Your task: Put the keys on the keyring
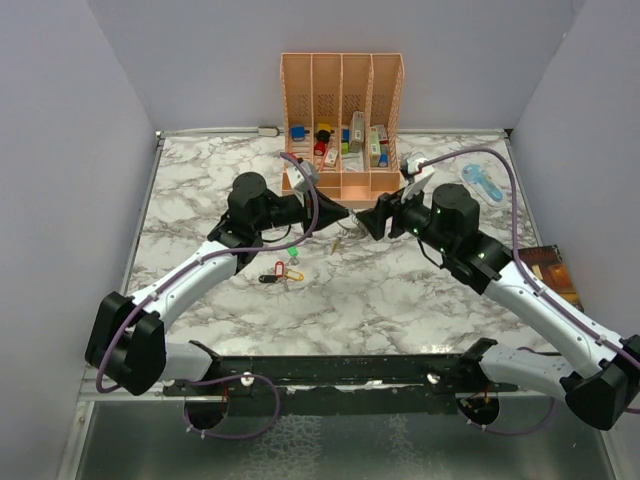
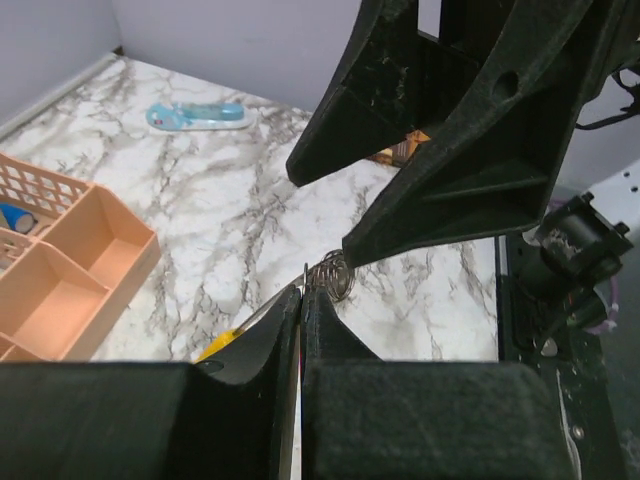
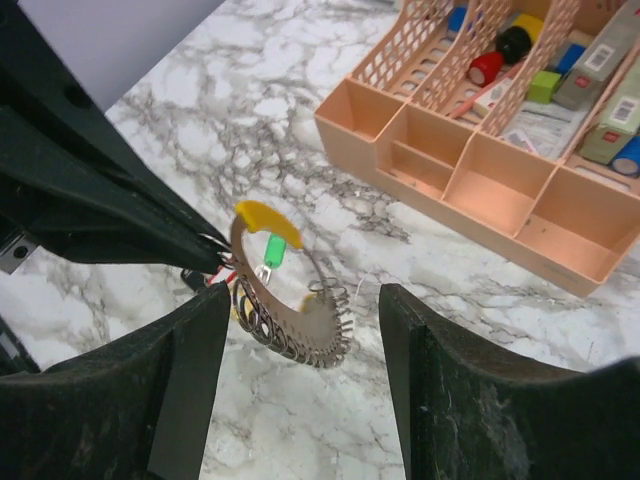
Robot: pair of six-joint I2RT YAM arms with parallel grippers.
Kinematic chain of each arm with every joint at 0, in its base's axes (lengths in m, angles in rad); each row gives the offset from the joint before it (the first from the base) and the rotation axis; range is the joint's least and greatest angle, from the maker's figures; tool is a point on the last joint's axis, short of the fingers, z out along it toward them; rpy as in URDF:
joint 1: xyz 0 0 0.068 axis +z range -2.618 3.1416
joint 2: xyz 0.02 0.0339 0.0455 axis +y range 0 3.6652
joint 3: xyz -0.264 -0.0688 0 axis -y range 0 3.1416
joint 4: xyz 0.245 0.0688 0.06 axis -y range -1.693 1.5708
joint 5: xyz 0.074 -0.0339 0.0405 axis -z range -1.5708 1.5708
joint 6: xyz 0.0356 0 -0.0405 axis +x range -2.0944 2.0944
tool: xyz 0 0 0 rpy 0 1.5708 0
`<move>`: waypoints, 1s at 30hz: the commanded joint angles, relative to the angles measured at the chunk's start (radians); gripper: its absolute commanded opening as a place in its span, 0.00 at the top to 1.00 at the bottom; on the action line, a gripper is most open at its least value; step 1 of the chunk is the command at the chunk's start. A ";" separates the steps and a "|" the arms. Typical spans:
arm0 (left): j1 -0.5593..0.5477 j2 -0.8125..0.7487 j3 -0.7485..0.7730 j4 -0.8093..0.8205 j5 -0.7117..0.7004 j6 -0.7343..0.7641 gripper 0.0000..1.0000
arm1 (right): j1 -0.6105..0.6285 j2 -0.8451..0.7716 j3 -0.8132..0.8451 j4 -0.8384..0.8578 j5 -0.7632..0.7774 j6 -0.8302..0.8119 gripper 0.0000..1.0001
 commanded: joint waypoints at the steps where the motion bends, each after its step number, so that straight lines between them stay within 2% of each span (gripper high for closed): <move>1: 0.033 -0.028 0.000 0.168 -0.044 -0.123 1.00 | -0.043 0.008 0.074 -0.018 0.121 0.069 0.38; 7: 0.034 -0.075 -0.097 0.361 -0.021 -0.209 1.00 | -0.116 0.012 0.064 0.011 0.021 0.115 0.39; 11: 0.040 -0.105 -0.154 0.443 -0.035 -0.253 1.00 | -0.117 -0.012 -0.009 0.123 -0.155 0.060 0.39; 18: 0.040 -0.054 -0.172 0.605 -0.054 -0.409 1.00 | -0.117 -0.035 -0.039 0.178 -0.461 -0.035 0.42; 27: 0.040 0.028 -0.158 0.701 -0.074 -0.481 1.00 | -0.118 -0.084 -0.070 0.124 -0.488 -0.076 0.42; 30: 0.040 0.034 -0.167 0.730 -0.062 -0.499 1.00 | -0.118 -0.100 -0.085 0.107 -0.415 -0.074 0.43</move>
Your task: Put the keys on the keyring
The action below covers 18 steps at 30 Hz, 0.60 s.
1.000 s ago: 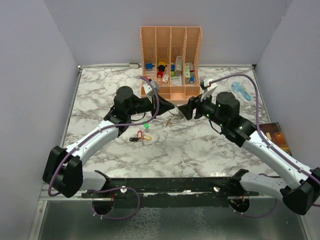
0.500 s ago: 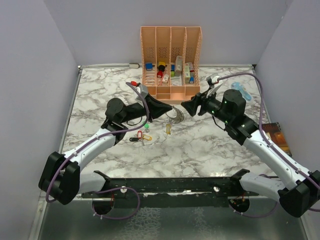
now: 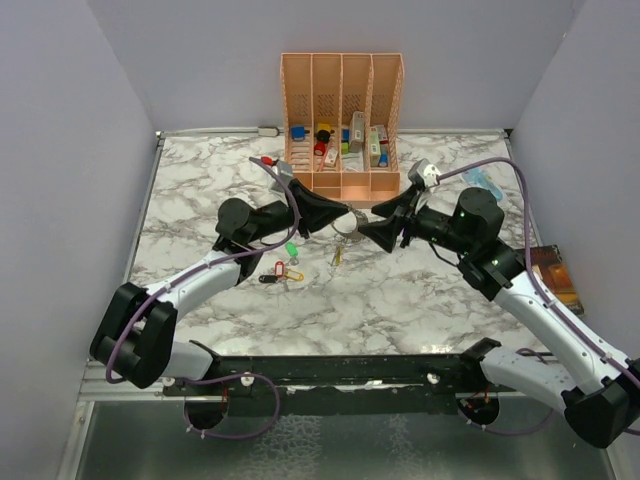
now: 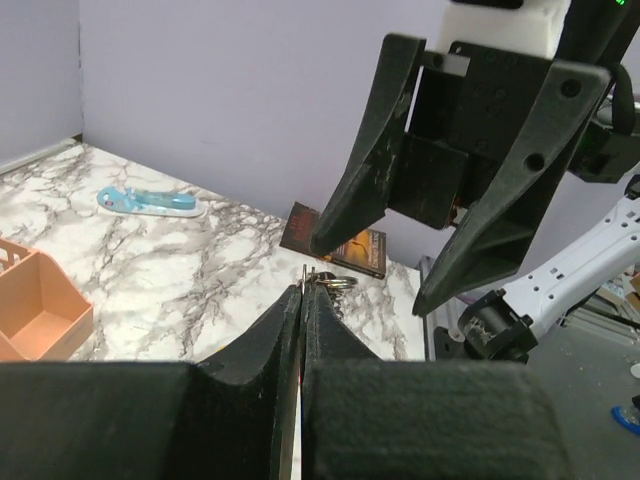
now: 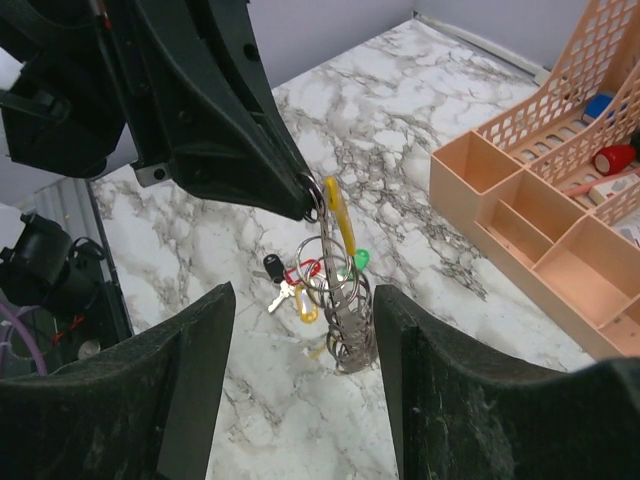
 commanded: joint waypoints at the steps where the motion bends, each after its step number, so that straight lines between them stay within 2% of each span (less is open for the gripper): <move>1: 0.008 0.000 0.008 0.124 -0.004 -0.055 1.00 | 0.001 -0.033 -0.038 -0.009 0.044 -0.018 0.42; 6: 0.009 0.003 0.005 0.135 0.031 -0.077 1.00 | 0.001 -0.068 -0.080 0.018 0.012 -0.025 0.39; 14: 0.004 0.035 0.037 0.149 0.068 -0.106 1.00 | 0.000 -0.030 -0.102 0.109 0.077 -0.072 0.38; 17: -0.007 0.040 0.042 0.158 0.086 -0.115 1.00 | 0.001 -0.022 -0.112 0.162 0.104 -0.097 0.40; 18: -0.009 0.041 0.043 0.162 0.090 -0.118 1.00 | 0.001 -0.015 -0.112 0.172 0.105 -0.104 0.44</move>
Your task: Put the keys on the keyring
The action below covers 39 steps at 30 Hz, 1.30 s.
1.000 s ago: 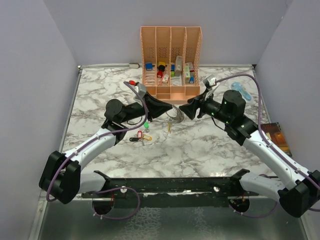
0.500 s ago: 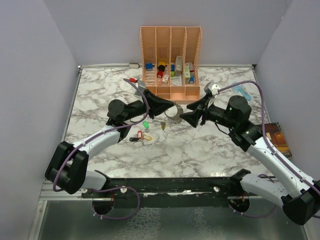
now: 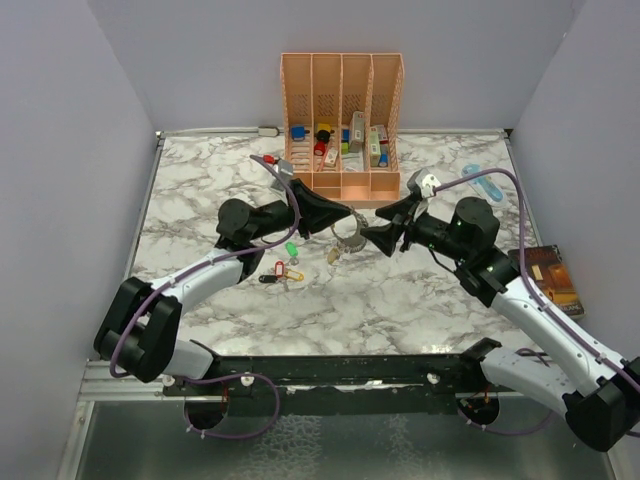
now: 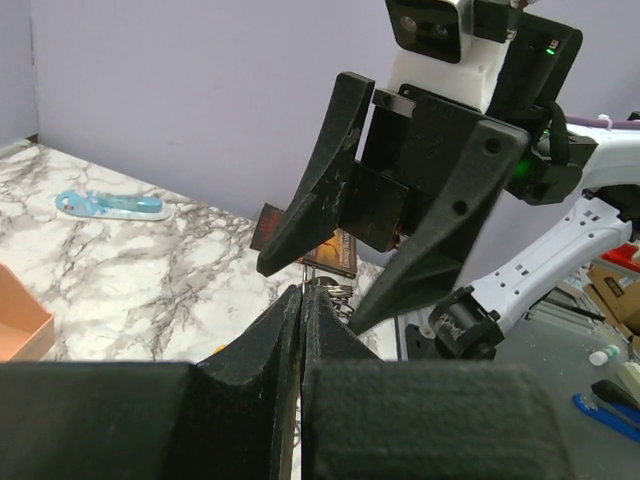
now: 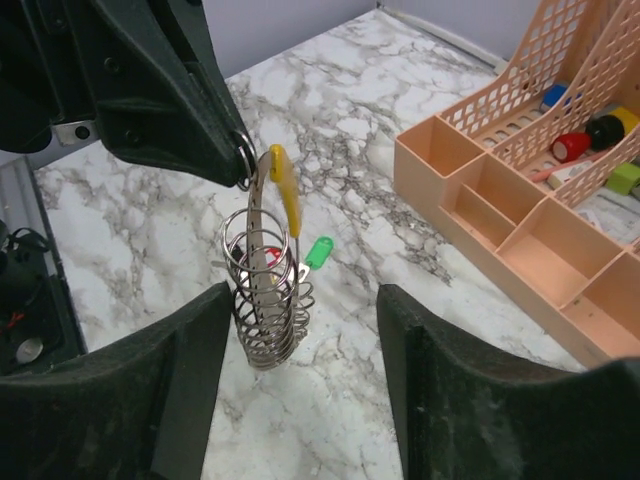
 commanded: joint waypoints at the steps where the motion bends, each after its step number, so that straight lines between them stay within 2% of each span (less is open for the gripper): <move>1: -0.015 0.004 0.039 0.075 0.044 -0.033 1.00 | 0.000 0.020 -0.009 0.128 0.052 -0.056 0.51; 2: -0.017 0.004 0.039 0.076 0.043 -0.038 1.00 | 0.000 0.027 -0.007 0.134 0.049 -0.060 0.59; 4: -0.017 0.004 0.043 0.068 0.042 -0.046 1.00 | -0.002 0.050 -0.002 0.142 0.035 -0.062 0.68; 9: -0.016 0.022 0.077 0.027 0.049 -0.040 1.00 | -0.008 0.115 0.016 0.151 -0.033 -0.043 0.75; 17: -0.019 0.066 0.192 -0.054 0.010 0.014 1.00 | -0.016 0.146 0.001 0.209 -0.060 -0.025 0.82; 21: -0.010 0.034 0.192 -0.137 -0.051 0.107 1.00 | -0.026 0.190 0.038 0.234 -0.114 -0.002 0.90; 24: -0.008 -0.043 0.147 -0.232 -0.085 0.240 1.00 | -0.030 0.239 0.107 0.210 -0.161 0.002 0.90; 27: -0.007 -0.088 0.109 -0.287 -0.122 0.265 1.00 | -0.032 0.287 0.176 0.173 -0.212 0.004 0.90; 35: -0.005 -0.147 0.021 -0.174 -0.128 0.360 1.00 | -0.031 0.286 0.232 0.106 -0.350 0.039 0.90; 37: -0.005 -0.143 0.016 -0.145 -0.126 0.392 1.00 | -0.032 0.290 0.249 0.051 -0.387 0.043 0.88; 39: -0.005 -0.133 0.006 -0.102 -0.132 0.403 1.00 | -0.031 0.293 0.265 -0.001 -0.424 0.053 0.80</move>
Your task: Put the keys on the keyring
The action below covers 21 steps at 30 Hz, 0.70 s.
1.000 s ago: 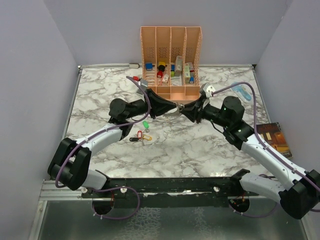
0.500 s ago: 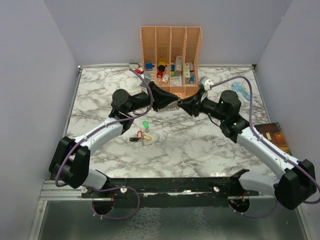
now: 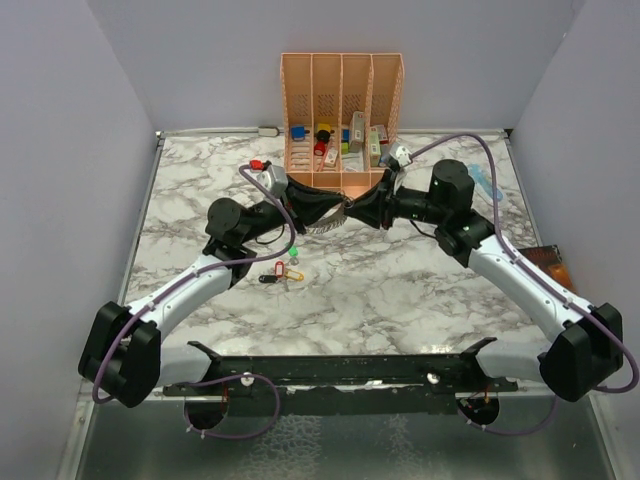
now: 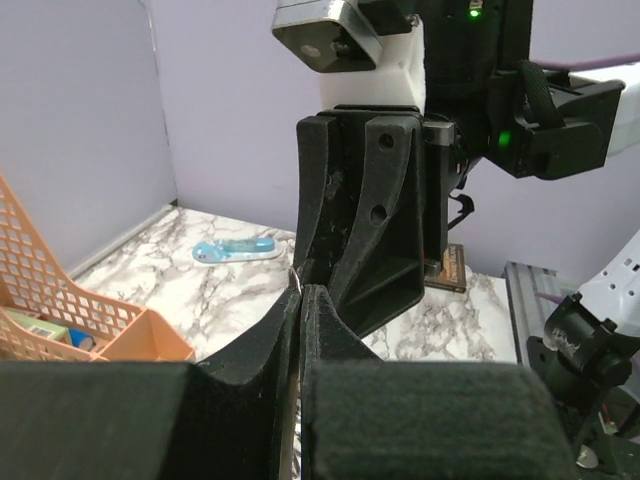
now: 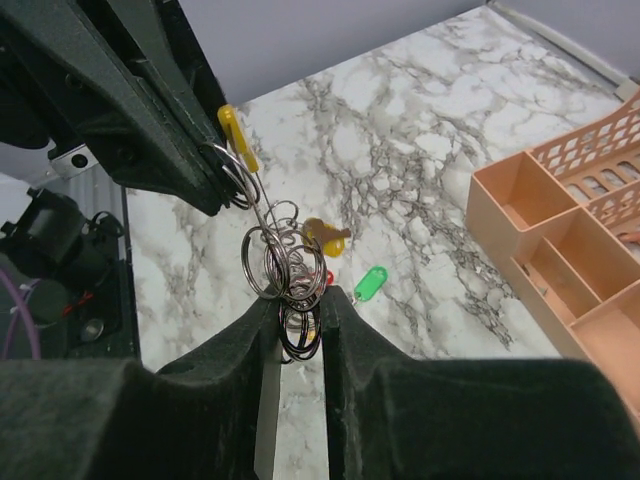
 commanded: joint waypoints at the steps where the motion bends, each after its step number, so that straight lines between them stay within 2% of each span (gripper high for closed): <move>1: -0.003 0.005 -0.024 0.110 -0.026 0.073 1.00 | 0.004 -0.011 0.069 -0.110 -0.168 0.030 0.69; 2: -0.001 0.006 -0.029 0.130 -0.027 0.073 1.00 | 0.004 -0.016 0.069 -0.131 -0.169 0.028 0.61; 4: 0.003 0.002 -0.053 0.175 -0.020 0.074 1.00 | 0.005 -0.035 0.045 -0.141 -0.157 0.034 0.52; 8: 0.024 -0.026 -0.105 0.216 -0.003 0.077 1.00 | 0.005 -0.095 -0.009 -0.138 -0.070 0.024 0.42; 15: 0.053 -0.078 -0.214 0.284 0.002 0.087 1.00 | 0.005 -0.142 -0.071 -0.144 0.101 -0.017 0.39; 21: 0.054 -0.149 -0.281 0.343 -0.045 0.056 1.00 | 0.004 -0.118 -0.163 -0.138 0.291 0.006 0.41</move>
